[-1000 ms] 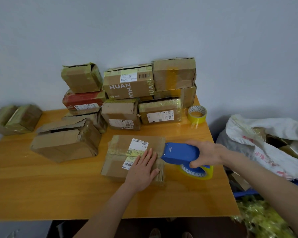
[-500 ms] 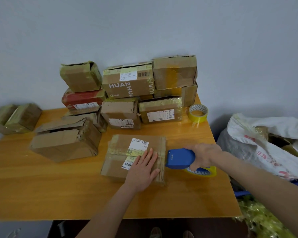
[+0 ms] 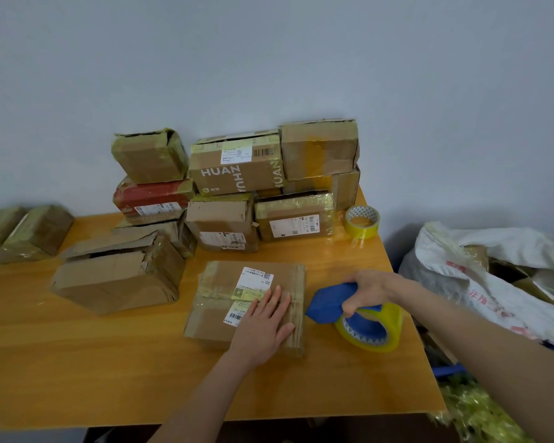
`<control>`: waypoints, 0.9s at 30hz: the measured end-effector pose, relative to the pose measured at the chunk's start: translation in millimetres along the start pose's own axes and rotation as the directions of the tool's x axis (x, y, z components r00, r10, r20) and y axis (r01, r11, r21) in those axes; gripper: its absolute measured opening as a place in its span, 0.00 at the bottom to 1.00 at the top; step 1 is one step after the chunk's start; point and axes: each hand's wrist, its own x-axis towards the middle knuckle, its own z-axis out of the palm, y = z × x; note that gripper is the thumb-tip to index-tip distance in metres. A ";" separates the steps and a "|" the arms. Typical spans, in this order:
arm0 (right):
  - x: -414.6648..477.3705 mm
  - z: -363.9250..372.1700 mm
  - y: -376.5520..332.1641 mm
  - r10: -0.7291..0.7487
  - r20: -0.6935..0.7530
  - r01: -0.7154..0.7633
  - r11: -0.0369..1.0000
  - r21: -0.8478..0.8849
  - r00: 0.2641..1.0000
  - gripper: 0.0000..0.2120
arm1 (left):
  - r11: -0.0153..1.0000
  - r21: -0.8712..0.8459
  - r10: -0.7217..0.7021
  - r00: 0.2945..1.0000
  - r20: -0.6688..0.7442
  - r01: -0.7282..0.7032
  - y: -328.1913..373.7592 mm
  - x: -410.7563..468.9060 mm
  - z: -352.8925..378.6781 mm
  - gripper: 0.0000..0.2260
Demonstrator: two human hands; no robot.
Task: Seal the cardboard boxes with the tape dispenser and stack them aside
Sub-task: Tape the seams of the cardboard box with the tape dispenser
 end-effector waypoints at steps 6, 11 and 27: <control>-8.3 2.4 16.0 0.134 -0.118 -0.145 0.985 -0.088 0.984 0.32 | 0.996 -0.062 -0.065 0.997 0.034 0.067 10.3 -1.6 -9.3 0.36; -4.1 8.5 14.0 0.078 -0.289 0.030 0.935 0.353 0.954 0.23 | 0.979 -0.077 -0.187 0.982 0.024 0.188 36.9 2.8 -8.1 0.37; 3.7 13.3 -10.6 0.089 -0.493 0.282 0.727 0.626 0.866 0.22 | 0.964 0.057 -0.254 0.964 -0.081 0.259 0.1 -35.0 2.3 0.32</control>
